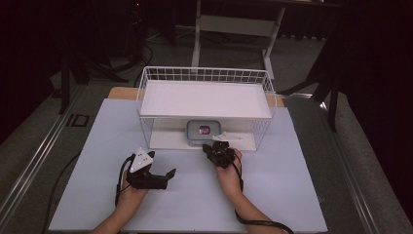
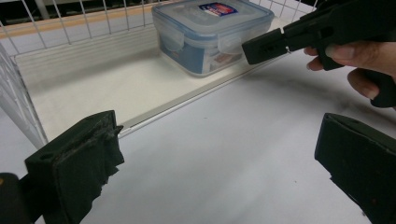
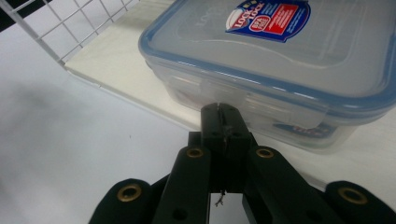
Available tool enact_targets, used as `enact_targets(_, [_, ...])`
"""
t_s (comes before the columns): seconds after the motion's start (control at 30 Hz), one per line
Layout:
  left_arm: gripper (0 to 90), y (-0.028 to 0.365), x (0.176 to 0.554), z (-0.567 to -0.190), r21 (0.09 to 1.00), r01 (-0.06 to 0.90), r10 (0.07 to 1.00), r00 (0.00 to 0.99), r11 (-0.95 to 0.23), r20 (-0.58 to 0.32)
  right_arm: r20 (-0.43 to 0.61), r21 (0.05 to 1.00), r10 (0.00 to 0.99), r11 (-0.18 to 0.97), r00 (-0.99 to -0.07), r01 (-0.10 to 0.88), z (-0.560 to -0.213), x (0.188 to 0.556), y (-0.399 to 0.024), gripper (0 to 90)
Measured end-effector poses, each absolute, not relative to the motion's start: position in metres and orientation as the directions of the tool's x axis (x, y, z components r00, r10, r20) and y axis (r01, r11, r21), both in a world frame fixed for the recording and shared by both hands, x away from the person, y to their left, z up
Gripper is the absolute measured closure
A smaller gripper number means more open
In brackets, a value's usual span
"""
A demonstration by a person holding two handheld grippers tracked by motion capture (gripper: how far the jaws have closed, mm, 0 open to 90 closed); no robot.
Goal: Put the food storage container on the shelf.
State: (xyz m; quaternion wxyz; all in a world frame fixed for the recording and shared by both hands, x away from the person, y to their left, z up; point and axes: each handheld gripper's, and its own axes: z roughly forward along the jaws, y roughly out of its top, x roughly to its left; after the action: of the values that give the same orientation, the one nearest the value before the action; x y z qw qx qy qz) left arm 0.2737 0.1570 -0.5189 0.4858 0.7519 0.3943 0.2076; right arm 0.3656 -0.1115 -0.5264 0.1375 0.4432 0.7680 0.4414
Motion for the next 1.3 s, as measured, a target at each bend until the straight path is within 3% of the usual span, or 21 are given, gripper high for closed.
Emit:
enact_targets(0.9, [1.1,0.159,0.274,-0.522,0.898,0.384,0.789,0.611,-0.216,-0.072,0.196,0.799,0.826,0.177,-0.528,0.574,-0.526,0.392,-0.097,89.9])
enact_targets(1.3, [1.1,0.158,0.275,-0.523,0.898,0.384,0.78,0.62,-0.212,-0.081,0.182,0.806,0.817,0.194,-0.546,0.559,-0.524,0.382,-0.097,88.0])
